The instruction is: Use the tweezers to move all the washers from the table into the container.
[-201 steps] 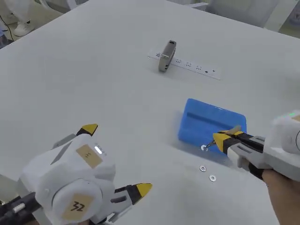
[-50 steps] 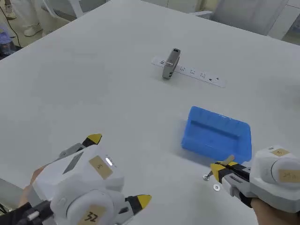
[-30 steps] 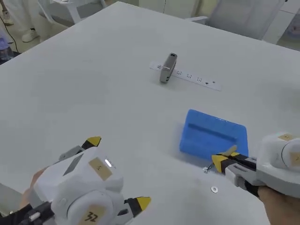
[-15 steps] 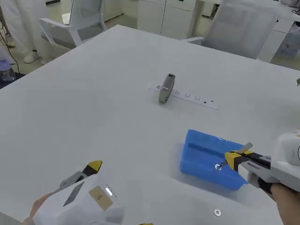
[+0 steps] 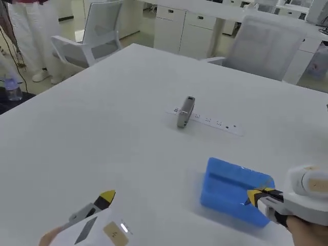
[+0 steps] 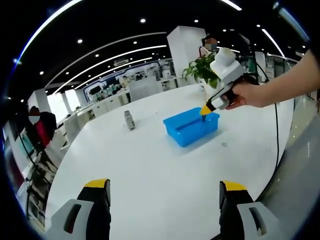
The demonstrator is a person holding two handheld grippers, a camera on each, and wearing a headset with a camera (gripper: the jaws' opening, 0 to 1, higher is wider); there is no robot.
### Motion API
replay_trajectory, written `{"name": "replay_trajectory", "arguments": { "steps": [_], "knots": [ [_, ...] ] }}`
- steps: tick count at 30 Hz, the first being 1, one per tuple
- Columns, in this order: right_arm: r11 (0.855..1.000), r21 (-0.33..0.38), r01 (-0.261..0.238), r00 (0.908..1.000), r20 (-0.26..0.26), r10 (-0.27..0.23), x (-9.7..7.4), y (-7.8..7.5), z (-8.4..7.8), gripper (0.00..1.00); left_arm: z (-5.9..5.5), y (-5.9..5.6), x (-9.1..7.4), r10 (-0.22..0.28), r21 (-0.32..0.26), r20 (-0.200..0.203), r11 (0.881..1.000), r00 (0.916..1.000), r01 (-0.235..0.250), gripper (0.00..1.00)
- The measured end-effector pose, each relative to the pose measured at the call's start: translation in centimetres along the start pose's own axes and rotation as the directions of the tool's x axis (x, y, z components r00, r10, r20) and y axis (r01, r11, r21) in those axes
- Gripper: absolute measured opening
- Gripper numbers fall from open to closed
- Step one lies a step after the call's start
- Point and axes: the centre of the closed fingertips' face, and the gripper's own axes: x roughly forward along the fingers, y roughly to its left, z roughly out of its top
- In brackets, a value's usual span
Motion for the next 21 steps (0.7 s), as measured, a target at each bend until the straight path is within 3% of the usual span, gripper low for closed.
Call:
{"name": "replay_trajectory", "arguments": {
  "steps": [6,16,21],
  "knots": [
    [1.000,-0.011,0.007,0.9986,-0.052,-0.007,0.7,0.0,-1.6,0.02,0.1,-0.1,0.0,-0.001,0.011,0.004,1.000,1.0000,0.001,0.92],
    [1.000,-0.026,0.013,0.9991,-0.041,-0.014,0.4,0.0,-1.3,0.02,-0.1,0.1,0.0,0.008,0.009,0.000,1.000,1.0000,-0.008,0.91],
    [0.999,0.024,0.025,0.9989,-0.041,-0.024,0.3,-0.3,-1.2,0.03,0.0,-0.1,0.0,0.006,0.031,0.001,1.000,1.0000,-0.006,0.91]
  ]
}}
